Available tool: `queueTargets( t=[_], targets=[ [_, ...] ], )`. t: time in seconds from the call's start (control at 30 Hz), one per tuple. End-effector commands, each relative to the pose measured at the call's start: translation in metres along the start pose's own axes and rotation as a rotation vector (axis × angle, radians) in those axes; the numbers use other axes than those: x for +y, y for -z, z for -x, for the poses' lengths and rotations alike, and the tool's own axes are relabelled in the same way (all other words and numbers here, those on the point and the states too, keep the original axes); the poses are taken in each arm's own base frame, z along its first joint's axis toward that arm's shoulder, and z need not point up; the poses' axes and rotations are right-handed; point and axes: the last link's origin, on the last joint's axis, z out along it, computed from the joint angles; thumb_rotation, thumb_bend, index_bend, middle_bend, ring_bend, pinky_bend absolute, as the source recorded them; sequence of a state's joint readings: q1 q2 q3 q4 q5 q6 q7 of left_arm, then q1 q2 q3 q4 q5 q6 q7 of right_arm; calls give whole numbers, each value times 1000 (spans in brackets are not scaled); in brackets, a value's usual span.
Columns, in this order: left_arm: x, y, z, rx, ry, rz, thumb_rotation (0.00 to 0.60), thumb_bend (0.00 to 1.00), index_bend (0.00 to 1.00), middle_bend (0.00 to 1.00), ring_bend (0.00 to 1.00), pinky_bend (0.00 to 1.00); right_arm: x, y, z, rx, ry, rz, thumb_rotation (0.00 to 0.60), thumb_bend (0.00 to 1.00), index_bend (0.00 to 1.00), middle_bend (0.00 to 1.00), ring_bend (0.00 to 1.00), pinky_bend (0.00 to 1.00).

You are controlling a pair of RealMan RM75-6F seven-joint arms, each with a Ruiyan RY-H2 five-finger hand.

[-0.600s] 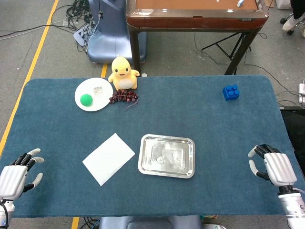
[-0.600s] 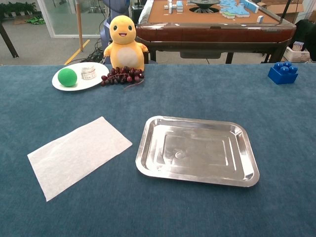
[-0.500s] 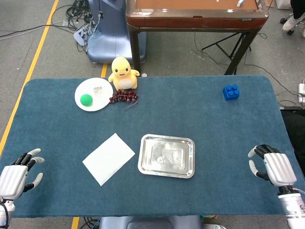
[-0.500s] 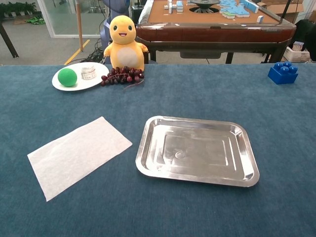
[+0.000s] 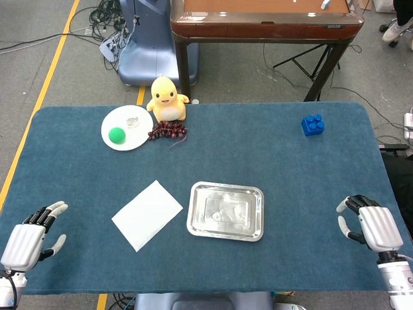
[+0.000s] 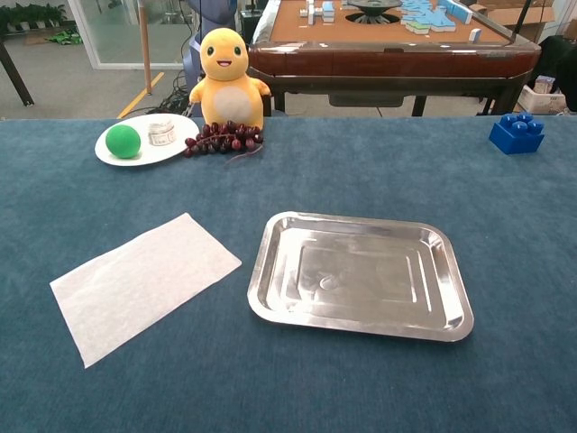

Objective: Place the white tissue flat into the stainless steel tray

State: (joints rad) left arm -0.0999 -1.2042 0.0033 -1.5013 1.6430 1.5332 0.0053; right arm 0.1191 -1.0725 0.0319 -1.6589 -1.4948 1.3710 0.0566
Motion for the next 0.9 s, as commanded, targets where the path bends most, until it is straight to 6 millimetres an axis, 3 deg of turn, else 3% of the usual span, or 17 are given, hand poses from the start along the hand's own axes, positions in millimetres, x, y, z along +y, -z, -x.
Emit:
queueTargets(
  t=[0.03,0.17,0.3,0.9],
  targets=[
    [5,-3,8,-6,-14,55,600,244,209,202,138,263,1,1,-2,9,-4,3,600,461,477,415,273,367],
    [12,-8,11,-35,-6,125,600,131,226,118,24,201,2,0,-2,9,-3,8,600,461,477,415,273,367],
    [21,-14,13,-38,9,202,600,98,236,7,0,159,1,-1,-1,5,-4,5,600,461,477,415,273,367],
    [57,-34,45,-143,76,354,600,96,349,0,0,152,3,-2,-5,13,-15,7,600,461,477,415,274,367]
  ],
)
